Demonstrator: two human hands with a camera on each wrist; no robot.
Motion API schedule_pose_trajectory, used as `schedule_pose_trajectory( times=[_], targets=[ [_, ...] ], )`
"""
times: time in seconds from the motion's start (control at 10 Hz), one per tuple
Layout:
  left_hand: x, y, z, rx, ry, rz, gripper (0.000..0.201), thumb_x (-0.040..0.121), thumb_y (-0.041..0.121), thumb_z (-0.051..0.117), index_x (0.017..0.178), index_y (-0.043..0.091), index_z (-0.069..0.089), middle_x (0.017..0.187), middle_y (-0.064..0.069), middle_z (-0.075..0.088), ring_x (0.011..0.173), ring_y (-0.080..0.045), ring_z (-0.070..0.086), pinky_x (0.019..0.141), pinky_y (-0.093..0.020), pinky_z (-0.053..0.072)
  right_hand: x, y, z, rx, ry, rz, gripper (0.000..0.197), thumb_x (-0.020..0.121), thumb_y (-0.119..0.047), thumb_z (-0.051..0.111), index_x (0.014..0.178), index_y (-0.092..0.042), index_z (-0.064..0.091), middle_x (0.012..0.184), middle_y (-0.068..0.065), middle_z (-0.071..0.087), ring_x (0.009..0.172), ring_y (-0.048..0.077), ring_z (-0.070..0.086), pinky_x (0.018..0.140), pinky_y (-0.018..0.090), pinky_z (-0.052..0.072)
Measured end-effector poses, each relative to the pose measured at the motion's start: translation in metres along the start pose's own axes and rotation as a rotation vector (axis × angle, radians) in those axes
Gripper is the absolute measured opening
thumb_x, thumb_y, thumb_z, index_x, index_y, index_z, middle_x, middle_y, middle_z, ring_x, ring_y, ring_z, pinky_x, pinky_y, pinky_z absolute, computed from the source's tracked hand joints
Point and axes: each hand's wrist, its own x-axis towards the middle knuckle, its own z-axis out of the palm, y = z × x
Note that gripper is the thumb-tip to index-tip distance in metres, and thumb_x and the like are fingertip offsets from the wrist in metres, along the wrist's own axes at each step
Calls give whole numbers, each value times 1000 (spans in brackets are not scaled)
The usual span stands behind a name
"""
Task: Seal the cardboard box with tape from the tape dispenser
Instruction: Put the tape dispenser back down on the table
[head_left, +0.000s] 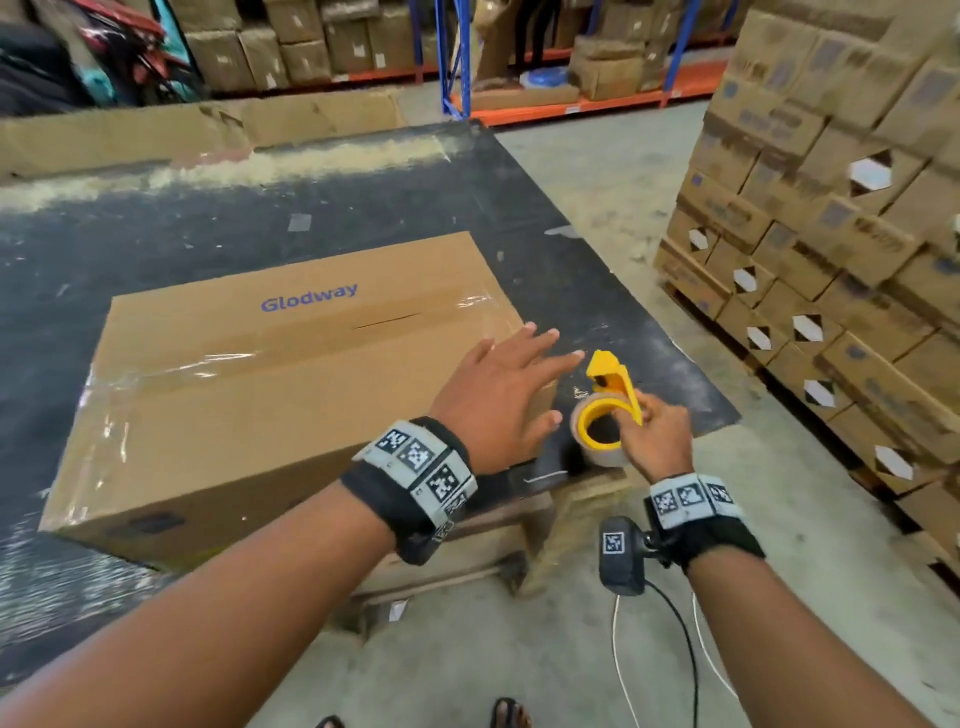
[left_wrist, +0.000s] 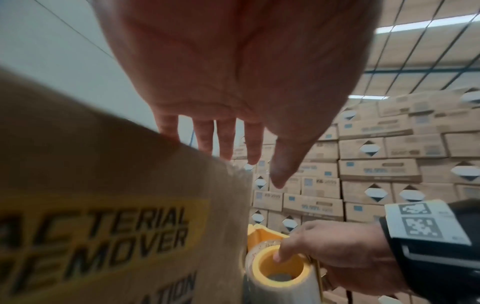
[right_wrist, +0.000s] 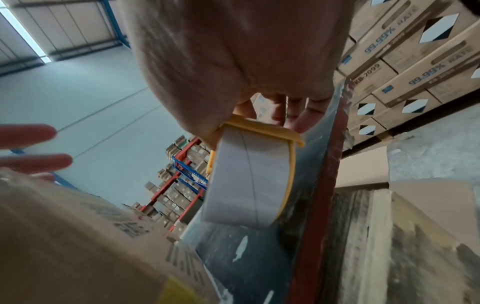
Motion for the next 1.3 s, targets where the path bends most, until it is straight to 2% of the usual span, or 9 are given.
schedule_pose_trajectory(
  times=[0.1, 0.3, 0.4, 0.5, 0.6, 0.7, 0.9, 1.2, 1.3],
  targets=[
    [4, -7, 14, 61, 10, 0, 59, 96, 27, 55, 153, 38, 41, 166, 2, 35, 156, -22, 27, 123, -51, 26, 11, 1, 8, -68, -69, 11, 45, 83, -38, 61, 121, -18, 75, 110, 27, 72, 119, 46, 56, 104, 48, 44],
    [3, -15, 19, 89, 15, 10, 61, 96, 21, 55, 153, 39, 40, 166, 2, 35, 157, -22, 27, 123, -47, 24, 20, 3, 13, -38, -178, 50, 27, 85, -31, 62, 95, -11, 78, 99, 25, 71, 99, 44, 65, 74, 36, 46],
    [-3, -14, 14, 1, 31, 1, 61, 94, 25, 57, 152, 36, 42, 166, 0, 35, 156, -22, 28, 124, -49, 27, 13, -8, 0, -59, -174, 46, 43, 79, -40, 63, 110, -13, 75, 104, 19, 71, 106, 42, 64, 81, 41, 51],
    [-26, -15, 1, -78, 138, -67, 56, 93, 40, 57, 148, 33, 48, 161, 0, 42, 154, -21, 32, 121, -50, 32, -4, -30, -17, -72, -20, -79, 59, 83, -41, 68, 138, -22, 60, 127, 11, 57, 117, 32, 58, 96, 46, 50],
    [-76, -30, -15, -115, 258, -219, 51, 96, 48, 55, 145, 33, 52, 154, 3, 49, 150, -17, 36, 120, -49, 33, -34, -65, -25, 95, -16, -326, 46, 92, -32, 67, 137, -24, 59, 131, 3, 53, 108, 15, 57, 89, 30, 44],
    [-146, -58, -26, -111, 335, -404, 51, 94, 52, 54, 143, 36, 53, 153, 7, 48, 147, -15, 36, 120, -53, 30, -64, -93, -18, 194, -160, -487, 56, 93, -42, 64, 146, -32, 49, 138, -4, 52, 118, 8, 55, 94, 28, 46],
    [-280, -130, -51, 56, 367, -798, 59, 88, 67, 46, 141, 41, 52, 156, 3, 44, 150, -28, 33, 121, -61, 24, -96, -118, 3, 126, -150, -546, 55, 90, -37, 70, 143, -31, 54, 146, -2, 44, 124, 1, 39, 103, 28, 36],
    [-333, -168, -54, -202, 436, -761, 62, 91, 53, 61, 149, 44, 44, 160, 21, 31, 144, -8, 36, 114, -42, 41, -123, -140, 26, 135, -96, -550, 51, 88, -34, 72, 136, -28, 59, 140, 3, 49, 116, 2, 42, 102, 38, 45],
    [-345, -164, -54, -240, 562, -773, 61, 91, 38, 70, 148, 38, 47, 157, 14, 38, 141, -9, 43, 110, -37, 42, -134, -135, 18, 174, -95, -437, 66, 86, -43, 69, 147, -34, 47, 150, -1, 42, 131, 17, 44, 107, 50, 47]
  ],
)
